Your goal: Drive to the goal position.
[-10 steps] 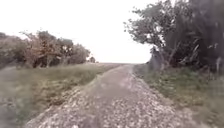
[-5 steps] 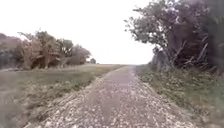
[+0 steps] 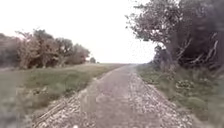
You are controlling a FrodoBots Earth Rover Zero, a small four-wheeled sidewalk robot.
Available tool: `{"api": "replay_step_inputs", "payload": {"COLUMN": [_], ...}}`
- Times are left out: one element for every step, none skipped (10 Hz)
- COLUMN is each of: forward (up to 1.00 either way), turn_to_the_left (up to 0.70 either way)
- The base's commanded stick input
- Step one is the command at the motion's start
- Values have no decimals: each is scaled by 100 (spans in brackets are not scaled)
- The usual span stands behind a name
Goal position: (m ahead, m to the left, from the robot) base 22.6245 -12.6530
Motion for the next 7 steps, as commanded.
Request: {"api": "replay_step_inputs", "payload": {"forward": [100, 100, 100, 100, 100, 100, 100], "turn_to_the_left": [0, 0, 0, 0, 0, 0, 0]}}
